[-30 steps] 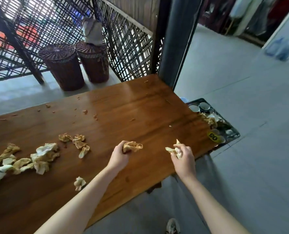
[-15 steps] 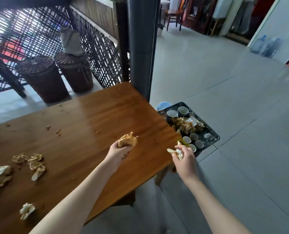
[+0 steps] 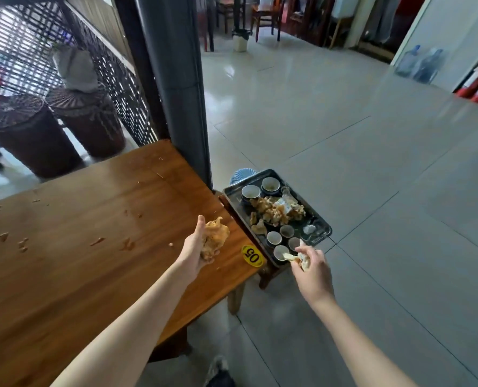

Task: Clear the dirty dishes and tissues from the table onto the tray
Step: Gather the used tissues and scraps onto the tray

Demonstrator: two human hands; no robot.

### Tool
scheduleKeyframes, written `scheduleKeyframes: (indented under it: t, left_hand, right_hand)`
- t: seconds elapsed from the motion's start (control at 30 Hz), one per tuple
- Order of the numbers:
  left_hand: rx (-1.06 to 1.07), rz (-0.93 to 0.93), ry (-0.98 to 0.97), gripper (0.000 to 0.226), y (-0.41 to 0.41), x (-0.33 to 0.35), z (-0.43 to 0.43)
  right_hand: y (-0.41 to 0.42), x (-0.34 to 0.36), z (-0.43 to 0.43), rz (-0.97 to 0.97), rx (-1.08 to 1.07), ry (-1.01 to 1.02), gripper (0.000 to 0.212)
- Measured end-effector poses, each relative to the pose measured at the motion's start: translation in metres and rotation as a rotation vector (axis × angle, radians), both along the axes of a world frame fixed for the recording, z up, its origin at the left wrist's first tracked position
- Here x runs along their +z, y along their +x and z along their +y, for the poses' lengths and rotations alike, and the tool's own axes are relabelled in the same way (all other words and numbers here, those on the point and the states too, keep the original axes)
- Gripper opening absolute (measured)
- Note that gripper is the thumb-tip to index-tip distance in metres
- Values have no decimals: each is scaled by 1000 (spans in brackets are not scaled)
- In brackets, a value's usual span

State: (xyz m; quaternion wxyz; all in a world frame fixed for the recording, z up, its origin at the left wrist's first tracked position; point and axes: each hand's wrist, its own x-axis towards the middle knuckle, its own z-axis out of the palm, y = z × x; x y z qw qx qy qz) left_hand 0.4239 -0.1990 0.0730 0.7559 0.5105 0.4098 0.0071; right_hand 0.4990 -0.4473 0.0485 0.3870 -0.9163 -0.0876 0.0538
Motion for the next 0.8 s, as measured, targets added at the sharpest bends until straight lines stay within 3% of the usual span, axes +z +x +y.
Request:
scheduleKeyframes:
  t: [0.1,0.2,0.3,0.6,0.8]
  left_hand:
    - [-55,-2,152,35,32,-13,-7]
    - [-188,-62,436,15,65,-27,-10]
    - [-243,-96,583,14,105,-41,-12]
    - [-269,-13,581,25,233,-86,-3]
    - [-276,103,529,35,277,-114,6]
  right_hand:
    - [23,-9,-8,30,-20,-27,26]
    - [54,-16,-13,44,-33,-43,25]
    - [92,-22,-13,38,-38,-69,24]
    - [221,-37,14,63,-52,-108,26]
    - [268,-64,26,159,-63,-105,26]
